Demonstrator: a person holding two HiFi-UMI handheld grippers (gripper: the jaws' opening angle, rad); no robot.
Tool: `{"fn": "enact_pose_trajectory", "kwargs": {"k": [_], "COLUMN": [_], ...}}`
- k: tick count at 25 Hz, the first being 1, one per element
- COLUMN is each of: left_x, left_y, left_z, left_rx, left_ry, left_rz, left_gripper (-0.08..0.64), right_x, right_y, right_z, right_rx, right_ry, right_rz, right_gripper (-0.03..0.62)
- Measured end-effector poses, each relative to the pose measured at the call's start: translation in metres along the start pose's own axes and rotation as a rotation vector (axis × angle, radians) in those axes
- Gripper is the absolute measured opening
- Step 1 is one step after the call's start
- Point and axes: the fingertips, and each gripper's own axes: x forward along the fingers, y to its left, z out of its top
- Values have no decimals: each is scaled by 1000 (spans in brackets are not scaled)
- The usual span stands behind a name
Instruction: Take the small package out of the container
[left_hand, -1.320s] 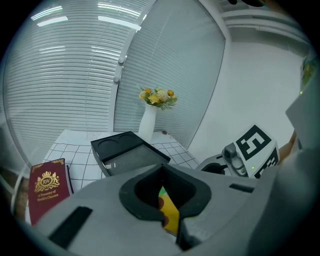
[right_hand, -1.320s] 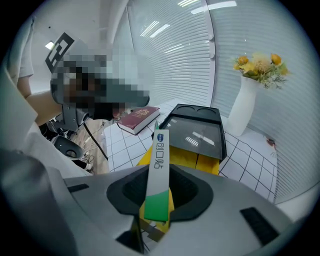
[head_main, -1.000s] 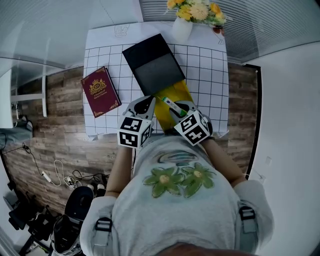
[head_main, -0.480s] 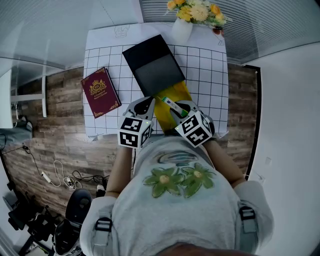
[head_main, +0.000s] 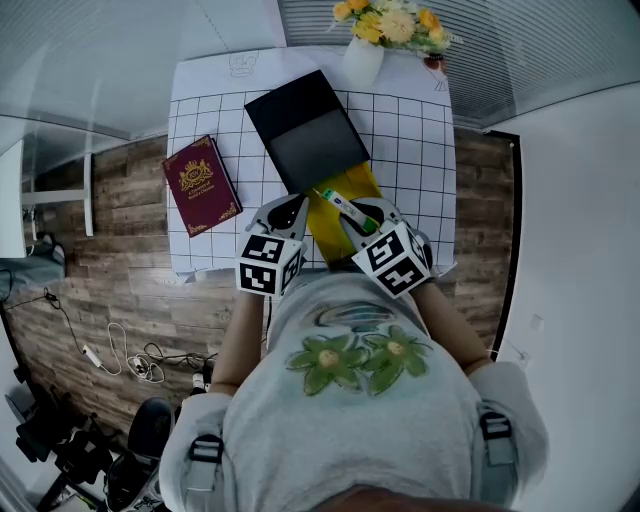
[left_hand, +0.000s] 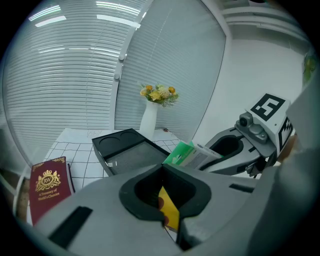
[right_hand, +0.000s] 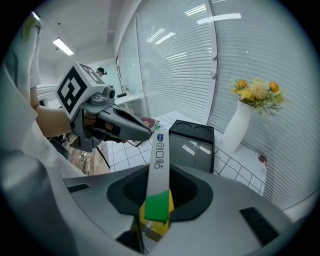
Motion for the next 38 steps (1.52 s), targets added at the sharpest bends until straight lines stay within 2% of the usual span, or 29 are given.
{"fn": "enact_pose_trajectory", "kwargs": {"k": [12,38], "left_x": [-1,-3], "left_y": [0,-3], "left_z": [-2,-5], "left_rx": [2,9], "left_ry": [-2,1], "left_rz": [1,-3], "left_gripper": [8,8], "right_x": [-14,-12], "right_y": [-4,-2], "right_z": [13,2], "right_rx": [2,3], "right_ry": [-23,9], "right_rz": [-24,-31], "right_gripper": [91,89]}}
